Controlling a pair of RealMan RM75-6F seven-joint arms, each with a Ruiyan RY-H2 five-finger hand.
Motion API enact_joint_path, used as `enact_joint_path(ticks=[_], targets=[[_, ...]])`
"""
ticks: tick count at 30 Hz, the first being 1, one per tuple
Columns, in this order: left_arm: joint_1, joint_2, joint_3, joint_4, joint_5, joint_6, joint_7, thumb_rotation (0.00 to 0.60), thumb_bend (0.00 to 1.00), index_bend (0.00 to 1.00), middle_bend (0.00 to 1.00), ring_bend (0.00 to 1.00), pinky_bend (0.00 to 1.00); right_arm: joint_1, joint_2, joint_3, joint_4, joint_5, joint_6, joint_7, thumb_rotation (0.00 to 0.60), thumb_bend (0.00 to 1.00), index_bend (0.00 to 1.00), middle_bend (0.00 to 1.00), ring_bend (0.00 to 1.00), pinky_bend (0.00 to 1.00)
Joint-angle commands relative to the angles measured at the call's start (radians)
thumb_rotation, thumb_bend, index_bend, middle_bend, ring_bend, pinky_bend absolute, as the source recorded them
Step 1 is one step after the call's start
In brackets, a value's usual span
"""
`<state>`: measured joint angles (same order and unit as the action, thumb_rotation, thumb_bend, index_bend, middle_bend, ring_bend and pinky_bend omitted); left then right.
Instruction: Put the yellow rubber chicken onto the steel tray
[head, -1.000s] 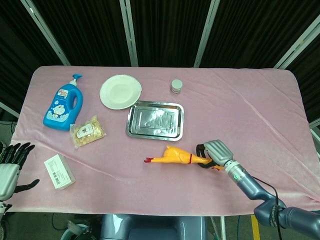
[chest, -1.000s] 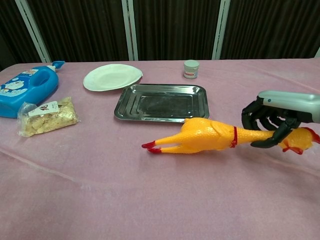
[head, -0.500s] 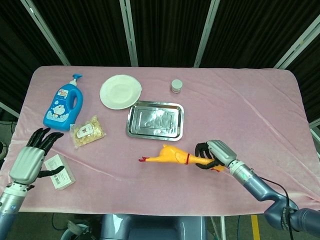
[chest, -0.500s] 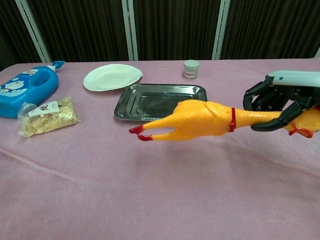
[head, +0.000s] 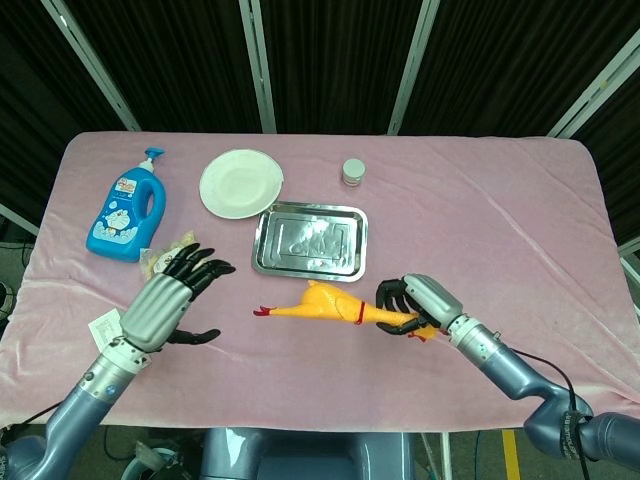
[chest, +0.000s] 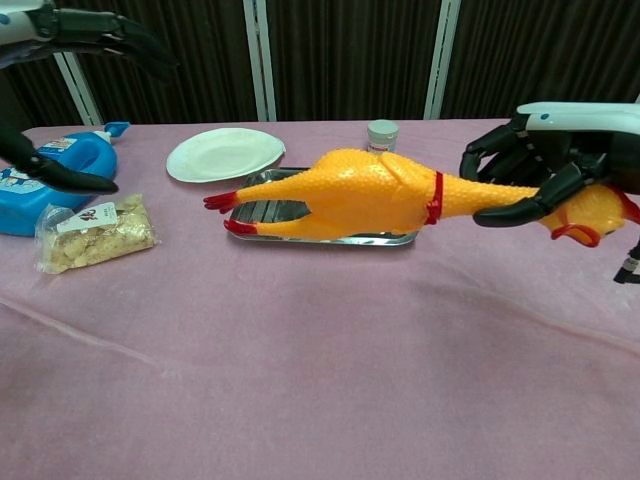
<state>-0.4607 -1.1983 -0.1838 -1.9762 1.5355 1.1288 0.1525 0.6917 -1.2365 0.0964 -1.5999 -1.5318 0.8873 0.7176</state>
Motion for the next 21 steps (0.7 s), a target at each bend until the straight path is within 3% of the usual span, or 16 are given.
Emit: enact_joint_path(ticks=[1,11,21], targets=[[-0.064,-0.057,-0.031,-0.049,-0.076,-0.061,0.103,0.6,0.01,0.17,0.18,0.07,0.0,0.011,0.0,0.012,-0.027,0.018,-0.009,-0.021,0.6,0.56,1.0,0.75,0.76,0.91],[-0.183,-0.238,-0.079,-0.036,-0.274,-0.088,0.329,0.6,0.01,0.17,0.18,0.07,0.0,0.02,-0.003,0.02,-0.076,0.045,-0.015,-0.067,0.6,0.57,1.0,0.75,0.76,0.91],[-0.242,-0.342,-0.086,0.01,-0.401,-0.056,0.43,0.6,0.02,0.19,0.18,0.08,0.0,0.019,0.003,0.017,-0.1,0.046,-0.009,-0.078,0.6,0.57,1.0,0.75,0.76,0.91]])
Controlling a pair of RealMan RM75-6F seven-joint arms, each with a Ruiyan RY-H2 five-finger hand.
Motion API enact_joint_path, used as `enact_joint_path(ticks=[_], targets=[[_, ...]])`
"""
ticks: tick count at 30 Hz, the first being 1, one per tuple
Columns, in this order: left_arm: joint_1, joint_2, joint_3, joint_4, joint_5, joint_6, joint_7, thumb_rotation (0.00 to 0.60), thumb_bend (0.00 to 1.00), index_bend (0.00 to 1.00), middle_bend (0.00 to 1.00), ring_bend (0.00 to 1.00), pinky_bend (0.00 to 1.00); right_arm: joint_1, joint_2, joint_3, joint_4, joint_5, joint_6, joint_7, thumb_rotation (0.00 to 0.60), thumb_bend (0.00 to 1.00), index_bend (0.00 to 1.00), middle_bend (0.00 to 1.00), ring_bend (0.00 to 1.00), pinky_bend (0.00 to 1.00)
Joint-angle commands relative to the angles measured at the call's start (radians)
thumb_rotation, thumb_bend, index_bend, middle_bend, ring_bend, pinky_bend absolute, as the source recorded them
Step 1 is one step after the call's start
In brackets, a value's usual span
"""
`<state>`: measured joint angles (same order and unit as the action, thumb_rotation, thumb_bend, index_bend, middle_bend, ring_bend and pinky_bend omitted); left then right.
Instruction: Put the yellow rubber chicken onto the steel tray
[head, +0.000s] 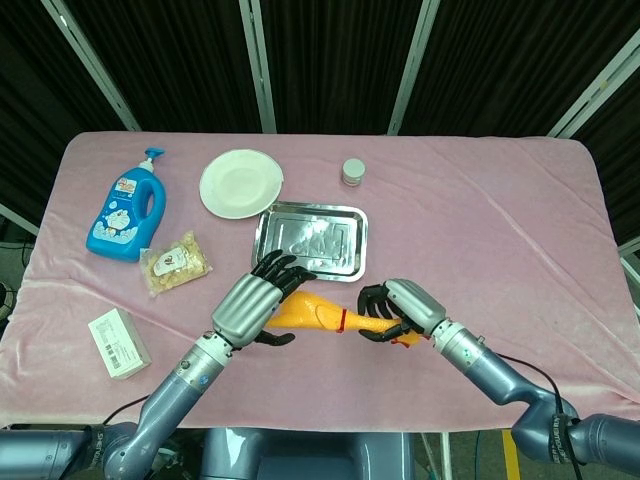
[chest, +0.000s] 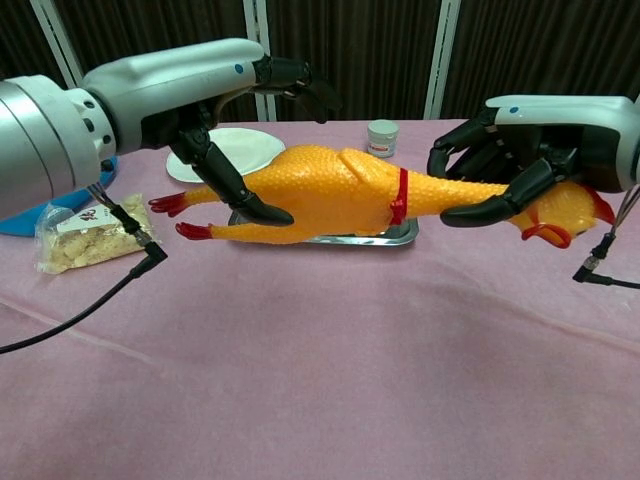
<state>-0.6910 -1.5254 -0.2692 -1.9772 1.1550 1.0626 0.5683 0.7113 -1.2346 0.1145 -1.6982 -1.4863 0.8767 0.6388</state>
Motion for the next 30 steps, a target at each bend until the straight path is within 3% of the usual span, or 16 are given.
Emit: enact_joint_path(ticks=[1,8,12,19,24,27,30], targets=[[-0.015,-0.019,-0.001,0.013,-0.031,0.014,0.016,0.6,0.03,0.19,0.19,0.08,0.0,-0.002,0.002,-0.002,-0.001,0.001,0.003,-0.001,0.6,0.57,1.0,0.75,0.76,0.91],[-0.023,-0.039,0.007,0.032,-0.047,0.044,0.018,0.6,0.16,0.3,0.25,0.14,0.07,0.0,0.0,-0.004,-0.001,-0.003,0.002,0.009,0.6,0.57,1.0,0.75,0.76,0.91],[-0.032,-0.049,0.009,0.042,-0.055,0.054,0.025,0.6,0.31,0.41,0.34,0.22,0.16,0.004,-0.001,-0.004,-0.002,-0.008,0.002,0.014,0.6,0.57,1.0,0.75,0.76,0.91],[-0.047,-0.065,0.014,0.068,-0.052,0.068,0.028,0.6,0.42,0.43,0.39,0.27,0.2,0.006,-0.001,-0.006,-0.005,-0.011,0.0,0.028,0.6,0.57,1.0,0.75,0.76,0.91],[-0.054,-0.082,0.014,0.088,-0.026,0.078,-0.012,0.6,0.57,0.68,0.65,0.51,0.38,0.008,-0.003,-0.008,-0.003,-0.015,0.003,0.033,0.6,0.57,1.0,0.75,0.76,0.91],[-0.05,-0.101,0.014,0.114,0.014,0.095,-0.063,0.6,0.66,0.81,0.76,0.62,0.46,0.009,-0.003,-0.011,-0.002,-0.016,0.003,0.035,0.6,0.57,1.0,0.75,0.76,0.91],[-0.049,-0.108,0.02,0.127,0.035,0.103,-0.084,0.6,0.7,0.87,0.81,0.67,0.49,0.008,-0.004,-0.012,0.001,-0.015,0.005,0.036,0.6,0.57,1.0,0.75,0.76,0.91]])
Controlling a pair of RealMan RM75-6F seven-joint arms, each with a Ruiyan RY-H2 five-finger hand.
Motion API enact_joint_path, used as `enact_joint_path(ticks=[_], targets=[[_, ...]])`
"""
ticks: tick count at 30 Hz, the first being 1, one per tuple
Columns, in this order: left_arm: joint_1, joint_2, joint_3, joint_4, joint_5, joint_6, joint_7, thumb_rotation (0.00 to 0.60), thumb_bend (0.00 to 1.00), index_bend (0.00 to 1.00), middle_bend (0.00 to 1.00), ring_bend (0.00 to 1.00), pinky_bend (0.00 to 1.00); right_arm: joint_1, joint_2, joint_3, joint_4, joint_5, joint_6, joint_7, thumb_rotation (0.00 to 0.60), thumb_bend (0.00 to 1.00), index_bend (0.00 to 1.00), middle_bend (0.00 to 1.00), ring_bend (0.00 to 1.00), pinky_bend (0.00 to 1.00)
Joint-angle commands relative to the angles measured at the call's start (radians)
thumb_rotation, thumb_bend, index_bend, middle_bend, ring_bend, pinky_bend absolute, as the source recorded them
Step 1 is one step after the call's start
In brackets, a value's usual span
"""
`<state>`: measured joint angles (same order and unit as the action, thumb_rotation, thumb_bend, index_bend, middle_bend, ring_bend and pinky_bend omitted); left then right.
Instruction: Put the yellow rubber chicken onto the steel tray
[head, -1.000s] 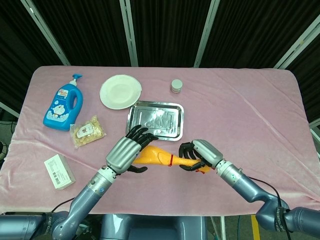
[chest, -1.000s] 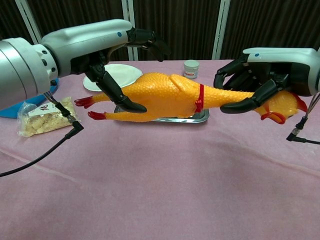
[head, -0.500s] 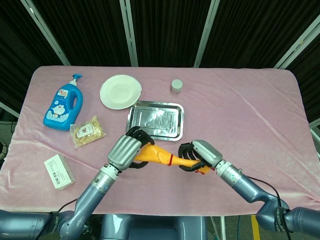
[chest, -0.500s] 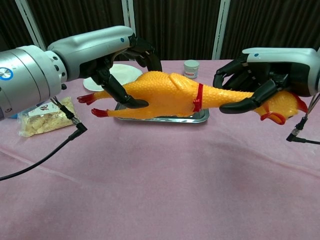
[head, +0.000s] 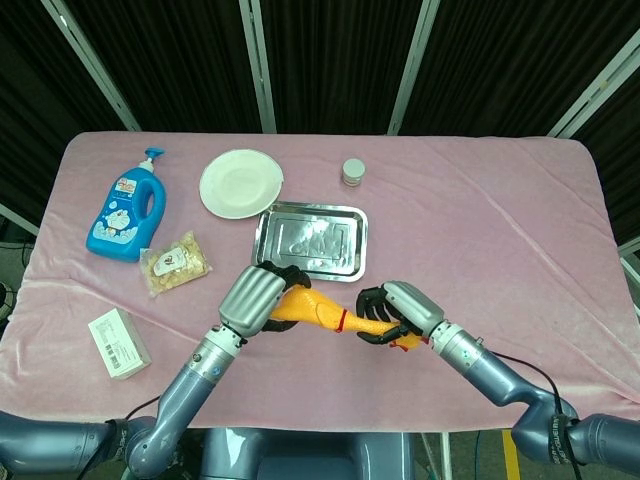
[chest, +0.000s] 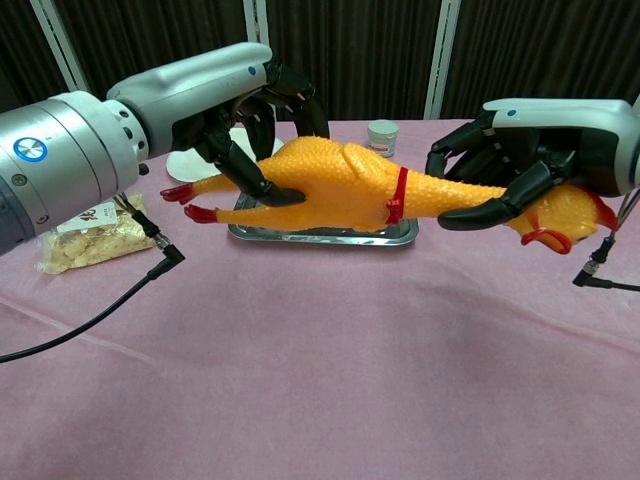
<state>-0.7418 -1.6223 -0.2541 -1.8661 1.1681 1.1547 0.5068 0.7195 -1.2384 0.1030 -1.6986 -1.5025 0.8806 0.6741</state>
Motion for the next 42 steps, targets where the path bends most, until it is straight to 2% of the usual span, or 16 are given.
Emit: enact_joint_path(ticks=[1,4,5,7,9,12,15,17,32,34,37,42], targets=[[0.003,-0.011,0.007,0.018,0.026,0.012,-0.027,0.6,0.7,0.88,0.82,0.67,0.49,-0.002,-0.001,-0.001,0.002,0.001,0.002,0.002,0.6,0.57,1.0,0.75,0.76,0.91],[0.003,-0.005,0.011,0.014,0.023,0.007,-0.035,0.6,0.7,0.88,0.82,0.68,0.5,-0.002,-0.001,-0.002,0.003,0.002,0.004,0.003,0.6,0.57,1.0,0.75,0.76,0.91],[0.003,-0.003,0.011,0.013,0.021,0.005,-0.036,0.6,0.68,0.86,0.81,0.67,0.5,-0.003,-0.001,-0.002,0.003,0.002,0.005,0.003,0.6,0.57,1.0,0.75,0.76,0.91],[0.004,0.0,0.011,0.012,0.022,0.008,-0.041,0.6,0.55,0.74,0.75,0.63,0.48,-0.003,-0.001,-0.003,0.004,0.003,0.006,0.004,0.6,0.57,1.0,0.75,0.76,0.91],[0.009,0.005,0.014,0.009,0.021,0.014,-0.047,0.6,0.32,0.53,0.62,0.54,0.41,-0.004,-0.001,-0.003,0.006,0.005,0.007,0.003,0.6,0.57,1.0,0.75,0.76,0.91],[0.011,0.016,0.017,0.001,0.01,0.014,-0.036,0.6,0.13,0.29,0.44,0.37,0.3,-0.004,0.0,-0.002,0.008,0.008,0.008,-0.001,0.6,0.57,1.0,0.75,0.76,0.91],[0.01,0.032,0.02,-0.013,-0.004,0.014,-0.011,0.6,0.05,0.15,0.29,0.23,0.24,-0.006,0.002,-0.001,0.008,0.012,0.009,-0.003,0.6,0.57,1.0,0.75,0.76,0.91],[0.009,0.039,0.019,-0.021,-0.012,0.012,-0.005,0.6,0.04,0.12,0.24,0.19,0.23,-0.006,0.003,-0.002,0.008,0.013,0.01,-0.003,0.6,0.57,1.0,0.75,0.76,0.91],[-0.007,0.051,0.023,-0.033,-0.047,-0.005,0.009,0.6,0.07,0.17,0.22,0.18,0.23,-0.009,0.0,-0.001,0.007,0.02,0.01,-0.009,0.6,0.57,1.0,0.75,0.76,0.91],[-0.009,0.048,0.025,-0.039,-0.054,-0.014,-0.003,0.6,0.1,0.18,0.24,0.18,0.23,-0.006,-0.003,-0.001,0.007,0.02,0.007,-0.014,0.6,0.57,1.0,0.75,0.76,0.91],[-0.01,0.041,0.023,-0.04,-0.055,-0.016,-0.022,0.6,0.2,0.24,0.31,0.23,0.24,-0.003,-0.007,0.0,0.005,0.024,0.002,-0.022,0.6,0.57,1.0,0.75,0.76,0.91],[-0.012,0.02,0.027,-0.023,-0.038,0.009,-0.01,0.6,0.35,0.4,0.45,0.34,0.27,-0.004,-0.014,0.0,0.004,0.028,0.002,-0.022,0.6,0.57,1.0,0.75,0.76,0.91]])
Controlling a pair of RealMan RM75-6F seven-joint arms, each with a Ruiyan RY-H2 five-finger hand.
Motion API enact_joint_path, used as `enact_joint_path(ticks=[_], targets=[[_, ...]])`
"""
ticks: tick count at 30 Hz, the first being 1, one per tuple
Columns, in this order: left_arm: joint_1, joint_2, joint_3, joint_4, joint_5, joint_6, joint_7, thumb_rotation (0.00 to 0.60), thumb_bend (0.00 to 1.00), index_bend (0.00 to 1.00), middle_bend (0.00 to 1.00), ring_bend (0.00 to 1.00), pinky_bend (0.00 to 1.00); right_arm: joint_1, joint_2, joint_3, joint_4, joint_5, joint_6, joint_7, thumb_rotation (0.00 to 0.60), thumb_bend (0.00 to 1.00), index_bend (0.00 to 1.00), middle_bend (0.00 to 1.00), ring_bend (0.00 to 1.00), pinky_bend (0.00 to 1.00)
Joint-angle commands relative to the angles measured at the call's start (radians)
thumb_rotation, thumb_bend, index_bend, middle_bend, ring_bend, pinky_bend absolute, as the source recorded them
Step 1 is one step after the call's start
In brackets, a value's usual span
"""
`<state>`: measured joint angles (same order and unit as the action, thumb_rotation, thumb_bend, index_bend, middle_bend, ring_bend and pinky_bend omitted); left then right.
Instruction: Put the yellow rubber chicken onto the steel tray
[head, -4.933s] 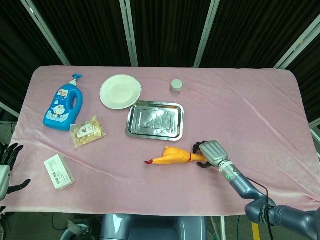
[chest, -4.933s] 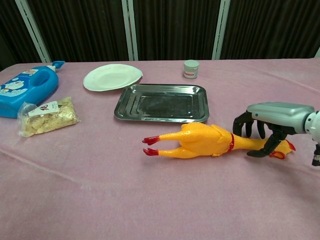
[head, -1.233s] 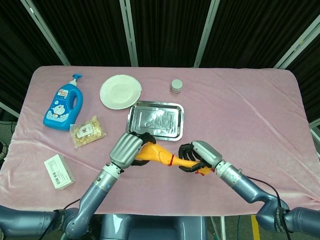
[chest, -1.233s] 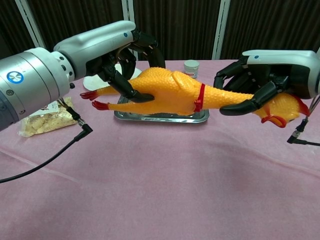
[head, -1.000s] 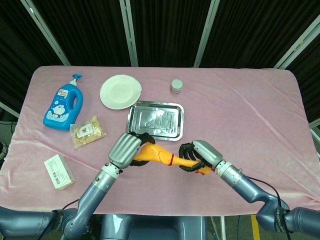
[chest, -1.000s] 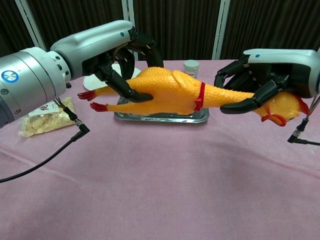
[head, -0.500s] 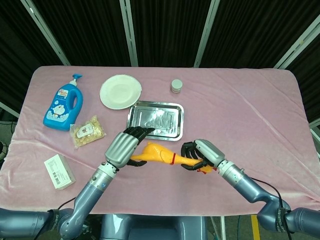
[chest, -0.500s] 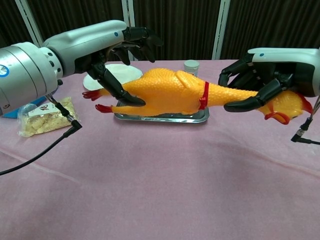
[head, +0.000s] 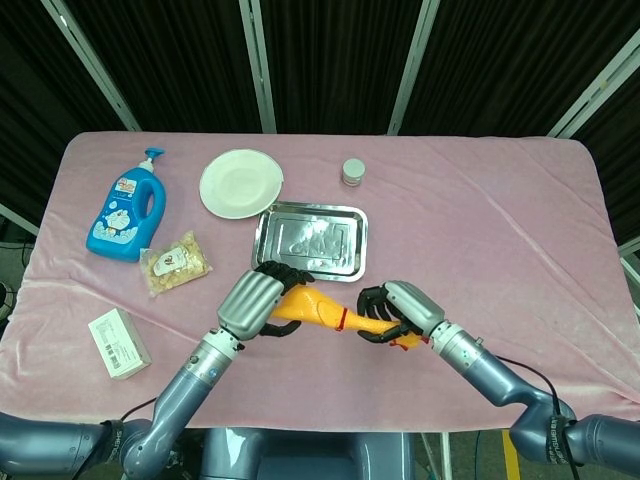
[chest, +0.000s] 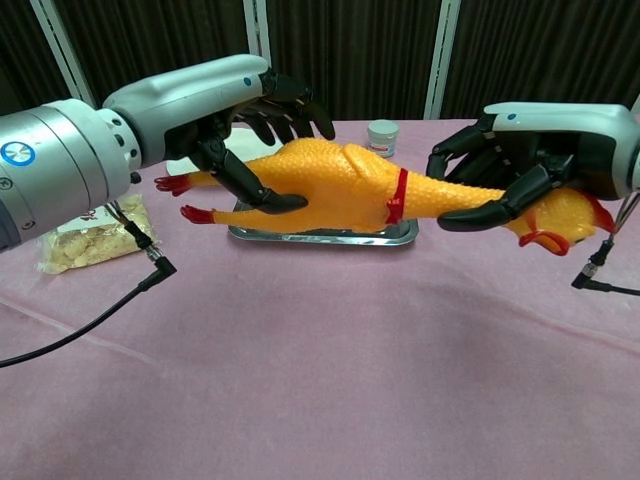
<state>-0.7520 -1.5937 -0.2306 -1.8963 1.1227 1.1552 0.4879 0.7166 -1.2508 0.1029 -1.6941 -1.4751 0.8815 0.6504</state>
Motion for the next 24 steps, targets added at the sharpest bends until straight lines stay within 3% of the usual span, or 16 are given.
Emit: enact_joint_path(ticks=[1,5,8,12,15,17,19,21,24], targets=[[-0.004,-0.011,0.007,0.01,0.01,0.009,0.019,0.6,0.37,0.43,0.48,0.37,0.29,-0.001,-0.004,0.0,-0.001,0.0,0.002,0.002,0.6,0.57,1.0,0.75,0.76,0.91],[-0.008,-0.025,0.01,0.015,0.026,0.02,0.028,0.6,0.54,0.64,0.71,0.58,0.44,0.001,-0.006,-0.002,-0.004,-0.005,0.0,0.002,0.6,0.57,1.0,0.75,0.76,0.91],[-0.005,-0.034,0.008,0.021,0.045,0.031,0.007,0.6,0.63,0.74,0.81,0.68,0.5,0.001,-0.006,-0.003,-0.006,-0.006,-0.001,0.0,0.6,0.57,1.0,0.75,0.76,0.91],[-0.003,-0.037,0.009,0.029,0.058,0.037,-0.006,0.6,0.65,0.82,0.9,0.75,0.55,0.001,-0.006,-0.003,-0.007,-0.005,-0.002,0.002,0.6,0.57,1.0,0.75,0.76,0.91],[0.0,-0.039,0.01,0.03,0.06,0.04,-0.012,0.6,0.65,0.82,0.9,0.76,0.56,0.001,-0.006,-0.005,-0.007,-0.007,-0.003,0.002,0.6,0.57,1.0,0.75,0.76,0.91],[0.002,-0.038,0.009,0.03,0.063,0.043,-0.017,0.6,0.63,0.75,0.84,0.71,0.57,0.001,-0.005,-0.005,-0.005,-0.006,-0.003,0.001,0.6,0.57,1.0,0.75,0.76,0.91],[0.005,-0.031,0.011,0.025,0.065,0.041,-0.028,0.6,0.51,0.61,0.74,0.64,0.56,0.0,-0.003,-0.004,-0.004,-0.004,-0.002,0.002,0.6,0.57,1.0,0.75,0.76,0.91],[0.007,-0.017,0.013,0.017,0.059,0.032,-0.03,0.6,0.26,0.48,0.64,0.56,0.52,-0.001,0.0,-0.002,-0.002,-0.002,0.0,0.003,0.6,0.58,1.0,0.75,0.76,0.91],[0.01,-0.012,0.008,0.013,0.058,0.037,-0.04,0.6,0.07,0.29,0.5,0.43,0.44,-0.003,0.005,-0.001,-0.001,0.0,0.003,0.004,0.6,0.57,1.0,0.75,0.76,0.91]])
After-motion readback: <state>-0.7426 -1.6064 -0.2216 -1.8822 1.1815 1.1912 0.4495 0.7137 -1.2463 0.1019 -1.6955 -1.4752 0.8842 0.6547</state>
